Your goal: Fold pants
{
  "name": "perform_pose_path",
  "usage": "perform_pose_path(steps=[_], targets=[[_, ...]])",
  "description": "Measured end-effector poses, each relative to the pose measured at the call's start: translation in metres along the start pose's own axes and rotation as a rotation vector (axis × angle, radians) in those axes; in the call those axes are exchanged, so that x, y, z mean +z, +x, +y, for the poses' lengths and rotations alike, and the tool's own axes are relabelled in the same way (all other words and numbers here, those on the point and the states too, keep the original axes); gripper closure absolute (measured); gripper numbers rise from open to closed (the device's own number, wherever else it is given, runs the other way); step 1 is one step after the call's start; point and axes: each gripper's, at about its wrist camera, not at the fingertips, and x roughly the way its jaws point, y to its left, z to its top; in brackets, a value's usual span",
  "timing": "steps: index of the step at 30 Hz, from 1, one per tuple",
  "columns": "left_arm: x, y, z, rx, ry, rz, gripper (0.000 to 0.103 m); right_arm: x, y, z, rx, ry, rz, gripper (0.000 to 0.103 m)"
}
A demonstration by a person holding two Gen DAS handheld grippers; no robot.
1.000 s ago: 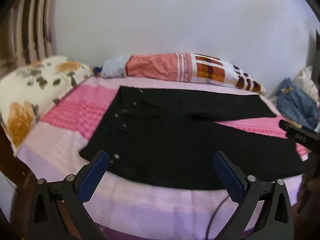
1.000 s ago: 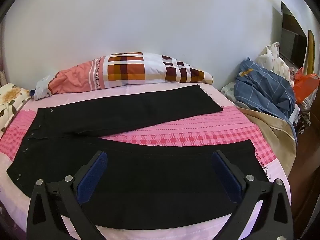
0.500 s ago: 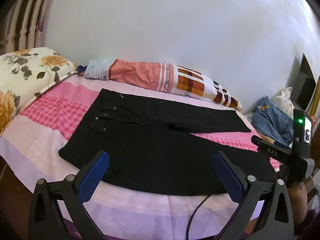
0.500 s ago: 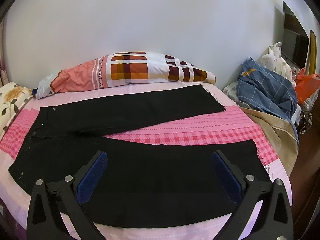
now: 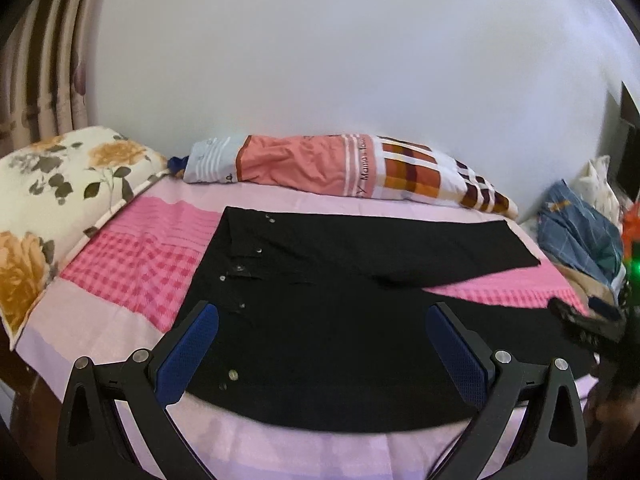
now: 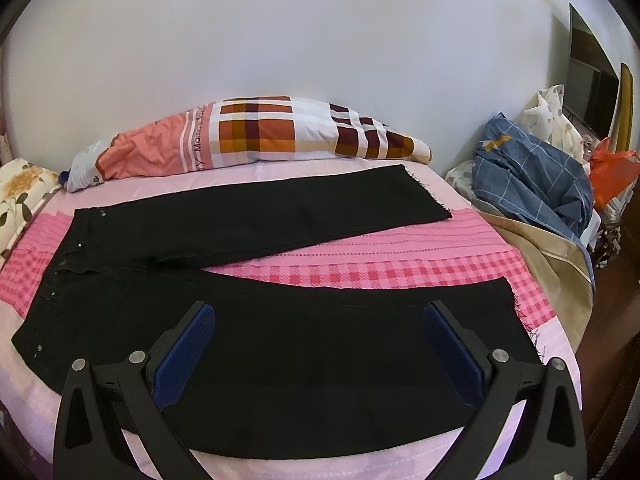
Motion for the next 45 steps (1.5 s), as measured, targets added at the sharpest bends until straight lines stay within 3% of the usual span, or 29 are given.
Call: perform_pose_path(steps=[10, 14, 20, 23, 25, 36, 37, 39, 40, 42, 45], targets=[[0.042, 0.063, 0.042, 0.139, 0.133, 0.039, 0.0, 0.011, 0.021, 0.02, -0.012, -0.047, 0.039, 0.0], [0.062, 0.101, 0.067, 0.127, 0.182, 0.07, 0.0, 0.017, 0.033, 0.03, 0.003, -0.058, 0.064, 0.0], [0.095, 0.183, 0.139, -0.006, 0.061, 0.232, 0.0, 0.018, 0.055, 0.045, 0.005, -0.076, 0.121, 0.0], [0.107, 0.225, 0.168, -0.197, -0.007, 0.309, 0.0, 0.019, 0.062, 0.051, 0.0, -0.086, 0.14, 0.0], [0.114, 0.247, 0.178, -0.265, -0.037, 0.336, 0.0, 0.019, 0.067, 0.055, -0.007, -0.094, 0.152, 0.0], [0.138, 0.342, 0.191, -0.266, 0.08, 0.42, 0.001, 0.023, 0.082, 0.068, -0.037, -0.129, 0.197, 0.0], [0.137, 0.346, 0.189, -0.27, 0.09, 0.43, 0.006, 0.024, 0.084, 0.069, -0.038, -0.131, 0.201, 0.0], [0.136, 0.357, 0.187, -0.241, 0.116, 0.463, 0.035, 0.024, 0.087, 0.071, -0.037, -0.132, 0.209, 0.0], [0.135, 0.364, 0.188, -0.214, 0.115, 0.484, 0.057, 0.024, 0.087, 0.072, -0.037, -0.134, 0.212, 0.0], [0.131, 0.382, 0.197, -0.204, 0.047, 0.564, 0.061, 0.024, 0.09, 0.075, -0.037, -0.137, 0.22, 0.0], [0.131, 0.389, 0.206, -0.235, -0.005, 0.574, 0.065, 0.025, 0.09, 0.079, -0.031, -0.148, 0.218, 0.0]])
